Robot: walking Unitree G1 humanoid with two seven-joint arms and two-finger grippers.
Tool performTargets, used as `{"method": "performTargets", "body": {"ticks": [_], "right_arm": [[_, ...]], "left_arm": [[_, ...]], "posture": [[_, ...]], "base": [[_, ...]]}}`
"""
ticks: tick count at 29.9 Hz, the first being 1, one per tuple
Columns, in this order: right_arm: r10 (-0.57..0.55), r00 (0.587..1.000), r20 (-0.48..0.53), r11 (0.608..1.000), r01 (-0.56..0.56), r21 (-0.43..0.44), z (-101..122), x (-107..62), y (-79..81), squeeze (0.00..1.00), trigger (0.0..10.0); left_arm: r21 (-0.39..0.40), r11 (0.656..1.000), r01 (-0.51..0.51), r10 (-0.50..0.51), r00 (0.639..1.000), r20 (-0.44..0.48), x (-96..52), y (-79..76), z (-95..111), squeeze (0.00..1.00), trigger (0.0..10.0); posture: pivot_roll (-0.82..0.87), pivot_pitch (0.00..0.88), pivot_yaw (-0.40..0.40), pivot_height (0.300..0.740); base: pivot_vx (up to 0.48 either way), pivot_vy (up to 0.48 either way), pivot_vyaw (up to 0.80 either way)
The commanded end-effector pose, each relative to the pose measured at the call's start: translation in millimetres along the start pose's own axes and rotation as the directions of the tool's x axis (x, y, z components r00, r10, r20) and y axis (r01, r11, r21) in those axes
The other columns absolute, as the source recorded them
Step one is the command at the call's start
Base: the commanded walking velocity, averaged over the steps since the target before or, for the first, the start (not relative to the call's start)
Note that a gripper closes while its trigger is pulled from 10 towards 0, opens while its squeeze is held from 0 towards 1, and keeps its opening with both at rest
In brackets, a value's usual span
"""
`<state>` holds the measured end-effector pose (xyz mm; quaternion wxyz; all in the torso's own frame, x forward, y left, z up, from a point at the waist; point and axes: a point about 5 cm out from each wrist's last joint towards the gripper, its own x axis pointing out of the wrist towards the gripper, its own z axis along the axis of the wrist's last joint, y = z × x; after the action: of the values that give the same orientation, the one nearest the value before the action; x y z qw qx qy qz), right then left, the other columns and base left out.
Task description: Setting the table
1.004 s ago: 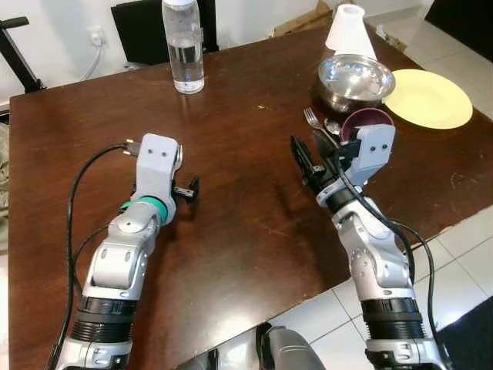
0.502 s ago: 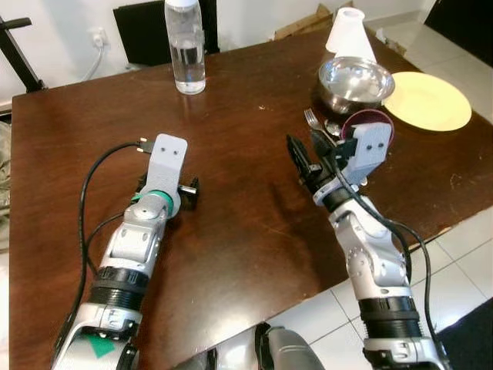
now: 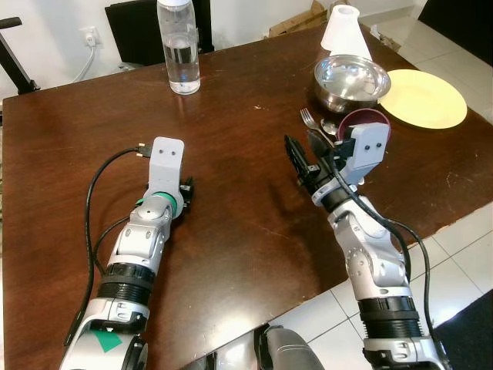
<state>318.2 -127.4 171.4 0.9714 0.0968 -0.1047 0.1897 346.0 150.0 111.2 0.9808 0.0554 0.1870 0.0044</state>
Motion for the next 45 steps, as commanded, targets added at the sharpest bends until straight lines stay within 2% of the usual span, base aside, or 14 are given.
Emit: {"method": "performTargets", "body": {"ticks": [1,12,13,16,18,20,22,23,25,29,31,36,39,45], "right_arm": [[-0.006,1.0,-0.015,1.0,0.006,0.003,-2.6,-1.5,-1.8,0.0,10.0],[-0.012,1.0,-0.017,1.0,0.012,0.004,-3.2,-2.7,-2.4,0.0,10.0],[-0.016,1.0,-0.017,1.0,0.016,0.003,-2.9,-3.0,-2.9,0.0,10.0],[-0.019,1.0,-0.017,1.0,0.019,0.002,-2.7,-3.2,-3.1,0.0,10.0],[-0.029,0.999,-0.017,1.0,0.029,-0.003,-2.4,-3.8,-3.8,0.0,10.0],[-0.029,0.999,-0.017,1.0,0.029,-0.003,-2.4,-3.8,-3.8,0.0,10.0],[-0.039,0.999,-0.018,0.999,0.039,-0.007,-2.5,-4.6,-4.6,0.0,10.0],[-0.044,0.999,-0.018,0.999,0.044,-0.009,-3.0,-5.1,-4.6,0.0,10.0],[-0.045,0.999,-0.022,0.999,0.045,-0.018,-4.2,-5.9,-3.7,0.0,10.0],[-0.048,0.999,-0.021,0.999,0.048,-0.023,-4.4,-6.0,-1.7,0.0,10.0],[-0.059,0.998,-0.015,0.998,0.058,-0.025,-3.6,-5.9,1.0,0.0,10.0],[-0.078,0.997,-0.001,0.996,0.078,-0.048,-1.6,-6.6,4.9,0.0,10.0],[-0.087,0.996,0.005,0.995,0.087,-0.048,-0.4,-6.3,4.8,0.0,10.0],[-0.104,0.995,0.014,0.994,0.104,-0.037,2.7,-4.7,2.6,0.0,10.0]], "left_arm": [[0.0,1.0,-0.03,0.03,0.993,-0.114,1.0,4.4,-26.1,0.0,0.0],[0.0,0.998,-0.064,0.064,0.993,-0.103,0.1,10.8,-25.0,0.0,0.0],[0.043,0.996,-0.076,0.079,0.994,-0.07,-2.6,14.0,-20.3,0.0,0.0],[0.063,0.995,-0.072,0.074,0.997,-0.029,-6.0,15.2,-13.4,0.0,0.0],[0.094,0.993,-0.078,0.072,0.996,0.06,-12.3,17.3,1.5,0.0,0.0],[0.094,0.993,-0.078,0.072,0.996,0.06,-12.3,17.3,1.5,0.0,0.0],[0.107,0.992,-0.072,0.052,0.983,0.176,-21.5,18.1,21.2,0.0,0.0],[0.092,0.994,-0.058,0.035,0.971,0.235,-28.3,18.1,32.0,0.0,10.0],[0.067,0.996,-0.057,0.032,0.944,0.328,-40.6,19.5,48.7,0.0,10.0],[0.04,0.998,-0.049,0.03,0.922,0.386,-52.6,20.4,61.2,0.0,10.0],[0.021,0.999,-0.05,0.035,0.9,0.434,-65.0,19.8,71.5,0.0,10.0],[0.087,0.991,-0.1,0.043,0.861,0.506,-81.5,16.1,77.8,0.0,10.0],[0.081,0.992,-0.101,0.046,0.862,0.504,-83.0,15.7,75.4,0.0,10.0],[0.028,0.996,-0.085,0.064,0.895,0.441,-80.5,14.9,59.9,0.0,10.0]], "posture": [[-0.1,0.075,0.026,0.74],[-0.1,0.08,0.025,0.74],[-0.1,0.081,0.024,0.74],[-0.1,0.082,0.025,0.74],[-0.1,0.084,0.025,0.74],[-0.1,0.084,0.025,0.74],[-0.09,0.084,0.025,0.74],[-0.09,0.084,0.024,0.74],[-0.09,0.084,0.023,0.74],[-0.08,0.083,0.021,0.74],[-0.08,0.082,0.019,0.74],[-0.08,0.08,0.019,0.74],[-0.08,0.079,0.017,0.74],[-0.09,0.077,0.011,0.74]], "base": [[0.0,0.0,0.0],[0.0,0.0,0.0],[0.0,0.0,0.0],[0.0,0.0,0.0],[0.0,0.0,0.0],[0.0,0.0,0.0],[0.0,0.0,0.0],[0.0,0.0,0.0],[0.0,0.0,0.0],[0.0,0.0,0.0],[0.0,0.0,0.0],[0.0,0.0,0.0],[0.0,0.0,0.0],[0.0,0.0,0.0]]}}
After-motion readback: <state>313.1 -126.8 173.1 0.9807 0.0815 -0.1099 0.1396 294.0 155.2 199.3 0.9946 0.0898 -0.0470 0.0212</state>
